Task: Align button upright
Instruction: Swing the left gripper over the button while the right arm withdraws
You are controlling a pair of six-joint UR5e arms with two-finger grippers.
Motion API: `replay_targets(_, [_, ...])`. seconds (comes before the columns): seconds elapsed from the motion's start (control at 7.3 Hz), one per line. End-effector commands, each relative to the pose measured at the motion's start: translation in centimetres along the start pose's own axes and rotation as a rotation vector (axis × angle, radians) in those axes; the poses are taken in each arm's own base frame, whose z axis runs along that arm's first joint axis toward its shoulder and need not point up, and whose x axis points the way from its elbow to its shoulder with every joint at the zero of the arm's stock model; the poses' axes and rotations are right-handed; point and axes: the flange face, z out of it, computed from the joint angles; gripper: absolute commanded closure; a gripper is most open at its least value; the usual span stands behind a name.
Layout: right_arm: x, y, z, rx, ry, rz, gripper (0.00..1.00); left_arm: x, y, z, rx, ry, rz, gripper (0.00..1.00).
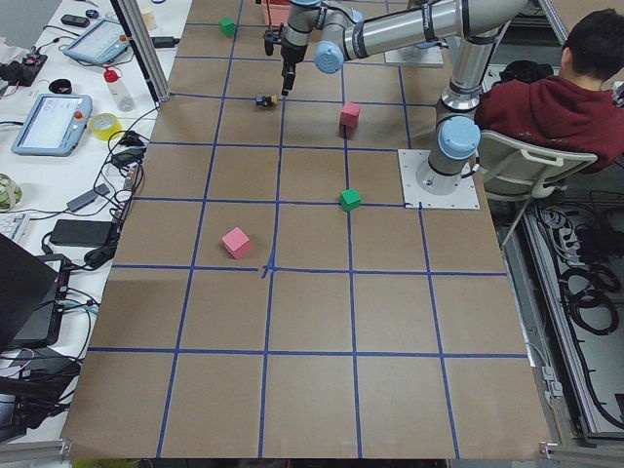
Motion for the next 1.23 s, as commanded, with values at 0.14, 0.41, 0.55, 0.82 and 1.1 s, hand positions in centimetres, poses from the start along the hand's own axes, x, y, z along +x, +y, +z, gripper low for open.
replay_targets(0.14, [2.6, 3.5, -3.6, -0.078, 0.069, -0.033, 0.00, 6.4, 4.0, 7.2, 0.177, -0.042, -0.059, 0.00])
replay_targets(0.41, [2.7, 4.7, -1.0, -0.138, 0.074, -0.024, 0.00, 8.3, 5.6, 11.4, 0.244, -0.009, -0.073, 0.00])
replay_targets(0.55, [3.3, 4.7, -1.2, -0.135, 0.086, -0.015, 0.00, 8.8, 5.8, 12.8, 0.264, -0.013, -0.070, 0.00])
replay_targets(0.82, [2.5, 5.3, -0.4, -0.175, 0.069, -0.041, 0.00, 10.5, 6.8, 14.1, 0.293, -0.011, -0.039, 0.02])
replay_targets(1.1, [2.4, 5.7, -0.8, -0.173, 0.097, -0.054, 0.00, 10.7, 6.9, 14.2, 0.292, -0.019, 0.023, 0.22])
